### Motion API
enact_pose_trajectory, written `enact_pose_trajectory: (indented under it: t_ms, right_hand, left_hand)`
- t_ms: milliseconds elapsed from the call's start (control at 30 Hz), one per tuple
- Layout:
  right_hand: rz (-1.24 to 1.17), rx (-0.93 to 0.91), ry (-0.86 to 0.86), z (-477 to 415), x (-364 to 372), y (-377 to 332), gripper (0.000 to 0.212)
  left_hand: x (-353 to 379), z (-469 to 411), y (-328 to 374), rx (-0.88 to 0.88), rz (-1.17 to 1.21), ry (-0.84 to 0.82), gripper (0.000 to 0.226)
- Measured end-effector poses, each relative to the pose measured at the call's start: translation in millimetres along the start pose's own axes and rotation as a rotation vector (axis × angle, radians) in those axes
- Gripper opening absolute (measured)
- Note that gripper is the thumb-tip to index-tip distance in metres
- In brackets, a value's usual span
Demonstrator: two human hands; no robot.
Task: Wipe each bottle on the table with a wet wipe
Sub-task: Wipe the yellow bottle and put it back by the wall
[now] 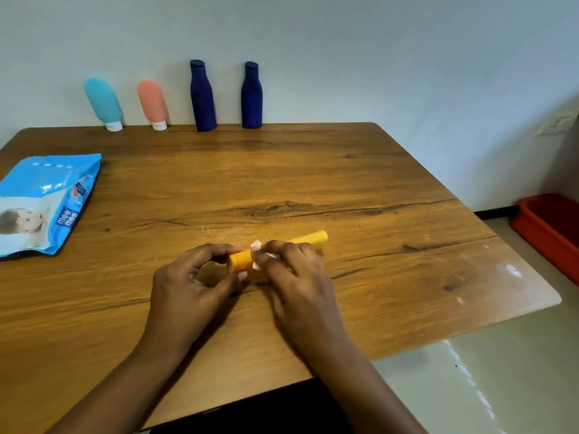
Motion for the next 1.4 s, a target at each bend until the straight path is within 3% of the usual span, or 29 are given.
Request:
enact_pose_trajectory:
  t_ms: [200, 300, 433, 667, 833, 900, 1067, 1300, 1400]
  right_hand:
    - [0.011, 0.323, 0.150, -1.1, -30.4, 54.9, 0.030]
    - [-0.037, 0.345, 0.208, 5.0, -39.5, 59.2, 0.030]
    - [-0.070, 0.326, 0.215, 7.4, -35.5, 60.4, 0.030]
    - [-0.236, 0.325, 0.228, 7.7, -29.4, 61.5, 0.027]
    - [-0.381, 0.391, 0.224, 1.8, -28.4, 58.7, 0.029]
    - [-0.423, 0.428, 0.208, 0.1, -29.5, 58.0, 0.028]
    - [-0.522, 0.511, 0.216, -1.8, -37.6, 60.8, 0.025]
    - [-0.534, 0.496, 0.202, -19.3, -46.9, 60.8, 0.030]
    - [-0.573, 0.451, 0.216, -27.1, -49.2, 56.9, 0.027]
  left_hand:
    - [-13.4, -7.3, -8.8, -0.066, -0.212, -0.039, 0.035]
    - [-22.1, -11.5, -14.0, 0.010, -0.422, -0.045, 0.035]
    - [-25.7, -10.7, -22.1, 0.065, -0.644, -0.172, 0.039]
    - [-44.3, -22.5, -5.6, -0.057, -0.571, -0.549, 0.093]
    - [-4.0, -48.0, 31.3, 0.157, -0.703, -0.652, 0.108]
    - [16.8, -55.6, 41.9, 0.199, -0.783, -0.701, 0.103]
    - [37.9, -71.1, 44.3, 0.289, -0.767, -0.647, 0.074]
    - [40.8, -72.4, 36.0, 0.383, -0.777, -0.611, 0.077]
    - [29.9, -74.6, 42.9, 0.409, -0.618, -0.490, 0.080]
Point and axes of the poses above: each hand's wrist, its own z-axis away from the middle knuckle, its own x-axis out of the palm, y = z × x, the point moved 2 cm from there along -z, towards the middle knuckle, and after that the axes turned 14 degrees about -z, right-handed, at the moved point
